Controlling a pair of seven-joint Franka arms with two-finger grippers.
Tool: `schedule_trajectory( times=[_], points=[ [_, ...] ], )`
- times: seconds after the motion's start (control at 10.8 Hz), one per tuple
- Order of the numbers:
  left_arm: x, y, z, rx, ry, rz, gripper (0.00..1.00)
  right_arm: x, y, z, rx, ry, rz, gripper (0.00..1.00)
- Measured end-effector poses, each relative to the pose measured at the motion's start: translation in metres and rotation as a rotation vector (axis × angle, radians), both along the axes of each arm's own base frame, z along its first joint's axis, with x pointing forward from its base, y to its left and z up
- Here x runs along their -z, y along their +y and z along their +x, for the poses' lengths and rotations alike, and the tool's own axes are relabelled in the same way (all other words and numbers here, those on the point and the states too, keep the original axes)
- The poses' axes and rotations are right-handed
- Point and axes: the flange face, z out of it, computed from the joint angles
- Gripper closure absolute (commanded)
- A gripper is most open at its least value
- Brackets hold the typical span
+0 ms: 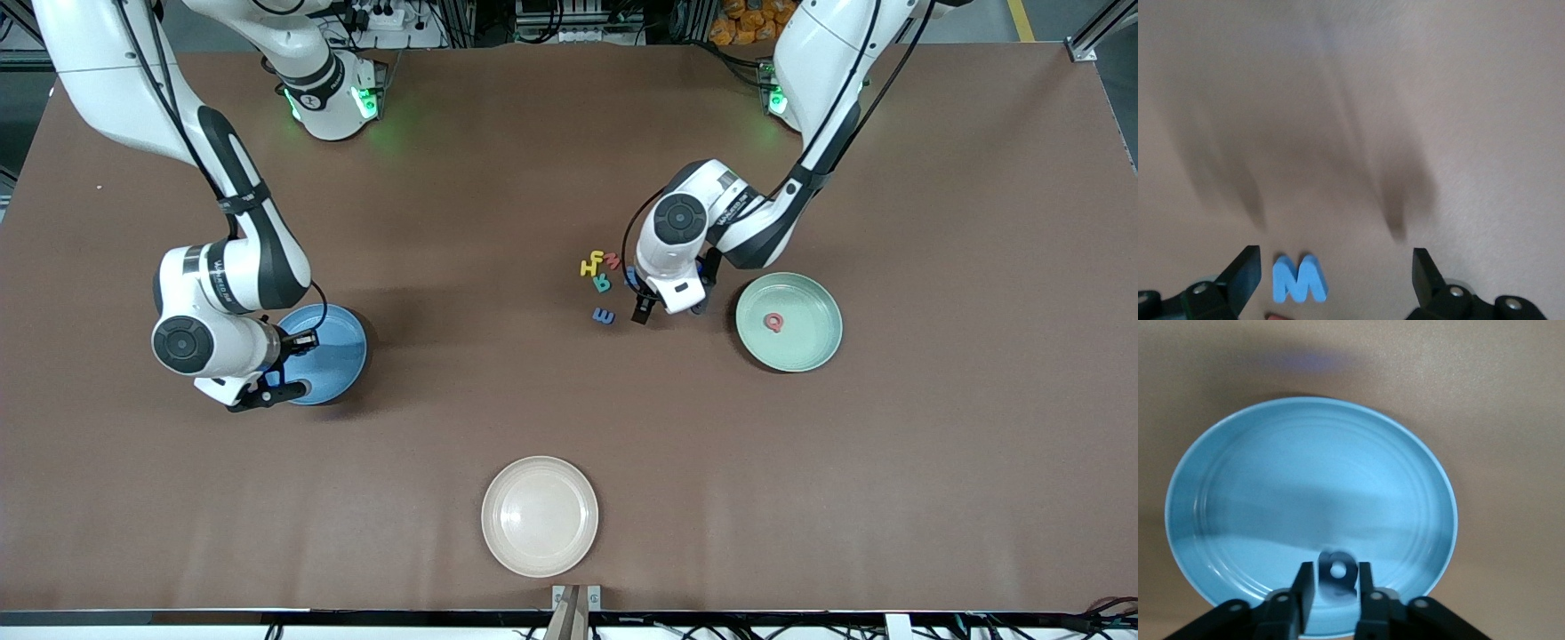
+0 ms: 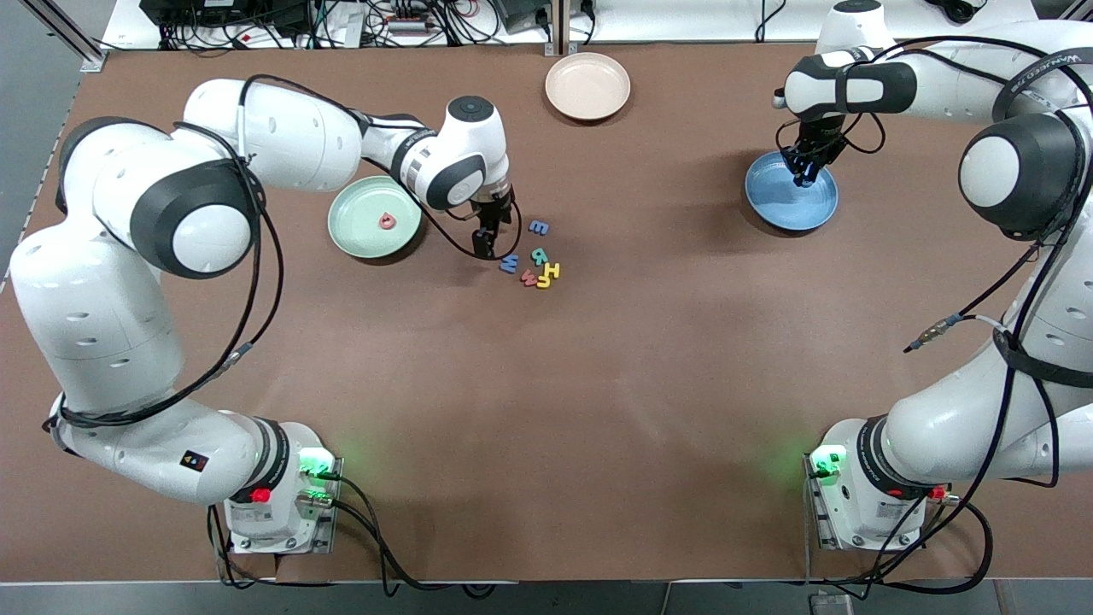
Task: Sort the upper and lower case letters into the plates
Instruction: 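Carry the blue a to the blue plate while the left gripper returns, then release the a on the blue plate while the left gripper lowers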
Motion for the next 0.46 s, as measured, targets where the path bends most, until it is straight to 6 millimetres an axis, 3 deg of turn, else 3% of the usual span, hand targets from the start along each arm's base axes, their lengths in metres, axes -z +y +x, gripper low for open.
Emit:
schedule_trajectory(
  times=[0.28,0.46],
  points=[
    [0.008,-0.014,-0.015,-0.024,0.013,0.010,0.00,-0.021,0.002,0.012,-0.002,-0.047,0.003,0.00],
    [0.012,-0.020,-0.022,-0.031,0.004,-0.002,0.00,-0.078,0.000,0.024,0.004,-0.128,0.005,0.00]
  ],
)
